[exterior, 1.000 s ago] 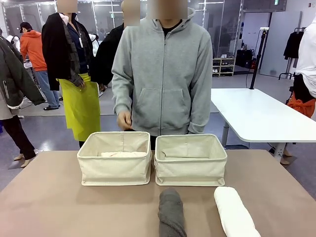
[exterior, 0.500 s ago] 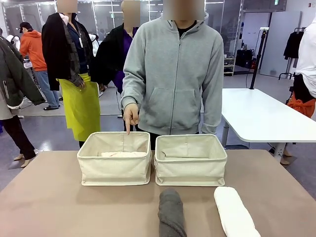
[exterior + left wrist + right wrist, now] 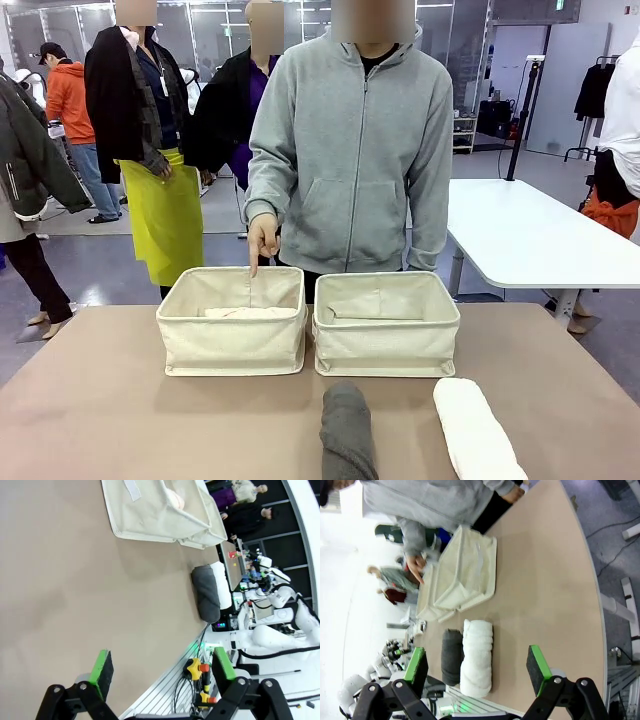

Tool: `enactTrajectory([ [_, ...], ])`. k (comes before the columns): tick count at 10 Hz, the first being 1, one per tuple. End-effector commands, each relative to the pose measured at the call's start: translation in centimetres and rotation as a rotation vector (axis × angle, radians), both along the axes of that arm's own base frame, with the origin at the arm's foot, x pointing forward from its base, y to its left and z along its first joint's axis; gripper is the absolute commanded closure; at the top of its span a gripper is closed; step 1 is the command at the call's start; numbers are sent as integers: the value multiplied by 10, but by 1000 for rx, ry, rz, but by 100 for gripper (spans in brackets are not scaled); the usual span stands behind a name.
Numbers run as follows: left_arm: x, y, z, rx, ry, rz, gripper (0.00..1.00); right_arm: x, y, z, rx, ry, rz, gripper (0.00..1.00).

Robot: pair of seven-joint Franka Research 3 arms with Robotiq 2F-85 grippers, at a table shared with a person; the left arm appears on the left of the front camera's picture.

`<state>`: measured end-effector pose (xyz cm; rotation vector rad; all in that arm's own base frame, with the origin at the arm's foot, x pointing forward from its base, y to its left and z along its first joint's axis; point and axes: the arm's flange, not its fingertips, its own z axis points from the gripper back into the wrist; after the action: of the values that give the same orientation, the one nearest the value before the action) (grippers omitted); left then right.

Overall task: Divide the towels into two baskets.
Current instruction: Pick up one hotel-folded towel from the bottom of the table and place it in the Fabric basket indicated by the person.

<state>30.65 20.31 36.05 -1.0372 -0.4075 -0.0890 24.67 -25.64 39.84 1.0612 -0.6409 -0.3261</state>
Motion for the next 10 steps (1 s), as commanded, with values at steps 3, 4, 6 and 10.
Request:
enactTrajectory([
  [3, -2, 2, 4, -5, -17, 4, 0, 55, 115, 15, -226, 112, 327, 0],
  [4, -2, 2, 4, -5, -17, 4, 0, 65, 147, 16, -317, 146, 399, 0],
  [6, -2, 2, 4, -5, -17, 4, 0, 76, 197, 19, -433, 183, 506, 0],
  [10, -2, 2, 4, -5, -17, 4, 0, 83, 273, -4, -635, 267, 561, 0],
])
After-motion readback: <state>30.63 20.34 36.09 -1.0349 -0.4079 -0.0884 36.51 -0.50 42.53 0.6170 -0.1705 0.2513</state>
